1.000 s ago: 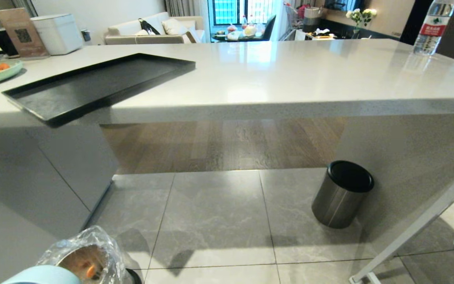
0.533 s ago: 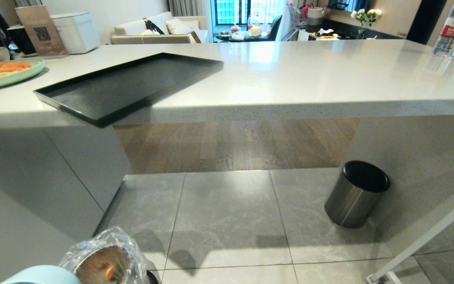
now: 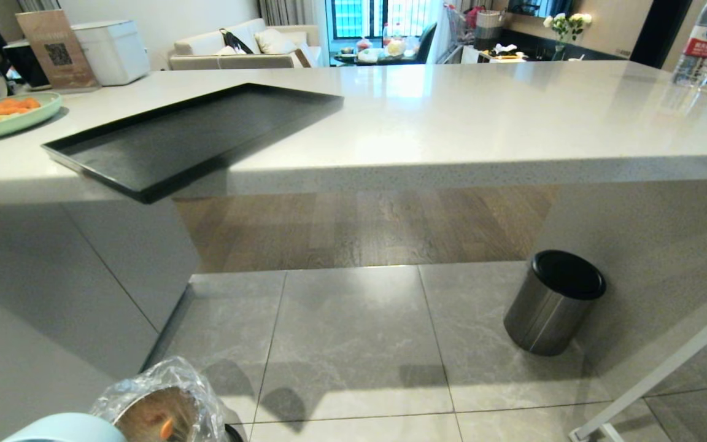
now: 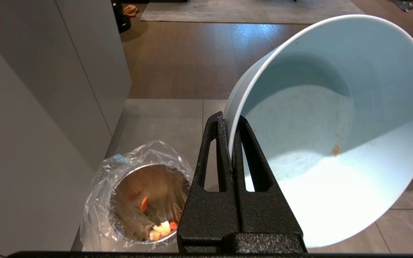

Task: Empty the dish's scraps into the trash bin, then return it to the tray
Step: Put the bowl back to the table

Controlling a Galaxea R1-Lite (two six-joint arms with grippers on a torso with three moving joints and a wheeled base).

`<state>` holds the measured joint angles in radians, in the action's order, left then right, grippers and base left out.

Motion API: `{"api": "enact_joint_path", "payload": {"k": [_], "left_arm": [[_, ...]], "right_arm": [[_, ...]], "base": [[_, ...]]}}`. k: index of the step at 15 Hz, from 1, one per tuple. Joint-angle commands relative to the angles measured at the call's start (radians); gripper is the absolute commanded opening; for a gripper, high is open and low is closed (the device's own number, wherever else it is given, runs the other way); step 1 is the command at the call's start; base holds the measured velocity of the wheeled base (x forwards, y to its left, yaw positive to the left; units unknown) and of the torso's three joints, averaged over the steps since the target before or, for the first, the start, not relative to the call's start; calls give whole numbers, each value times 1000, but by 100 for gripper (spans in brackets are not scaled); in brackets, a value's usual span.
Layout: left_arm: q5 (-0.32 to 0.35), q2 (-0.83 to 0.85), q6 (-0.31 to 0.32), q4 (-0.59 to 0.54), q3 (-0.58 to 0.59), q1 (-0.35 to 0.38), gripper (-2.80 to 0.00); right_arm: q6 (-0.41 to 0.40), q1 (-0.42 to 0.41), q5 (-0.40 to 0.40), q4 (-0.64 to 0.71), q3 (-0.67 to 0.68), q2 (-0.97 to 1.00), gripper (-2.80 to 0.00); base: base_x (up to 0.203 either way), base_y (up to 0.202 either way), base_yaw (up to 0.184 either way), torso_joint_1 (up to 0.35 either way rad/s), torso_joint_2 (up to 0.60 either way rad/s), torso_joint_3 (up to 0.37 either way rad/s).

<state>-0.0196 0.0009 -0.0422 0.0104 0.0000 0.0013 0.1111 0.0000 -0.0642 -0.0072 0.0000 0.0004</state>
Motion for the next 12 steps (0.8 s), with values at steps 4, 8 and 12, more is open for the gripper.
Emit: {"api": "enact_joint_path", "payload": {"k": [4, 8, 12], "left_arm": [[0, 1, -1, 0, 0, 0, -280], [0, 1, 1, 0, 0, 0, -280], [0, 1, 1, 0, 0, 0, -280]], "right_arm": [[1, 0, 0, 0, -1, 0, -280], [1, 0, 0, 0, 0, 0, -280], [1, 0, 0, 0, 0, 1, -280]], "base": [[0, 0, 0, 0, 0, 0], [32, 0, -1, 1, 0, 2], [194, 0, 1, 4, 2, 1]]}}
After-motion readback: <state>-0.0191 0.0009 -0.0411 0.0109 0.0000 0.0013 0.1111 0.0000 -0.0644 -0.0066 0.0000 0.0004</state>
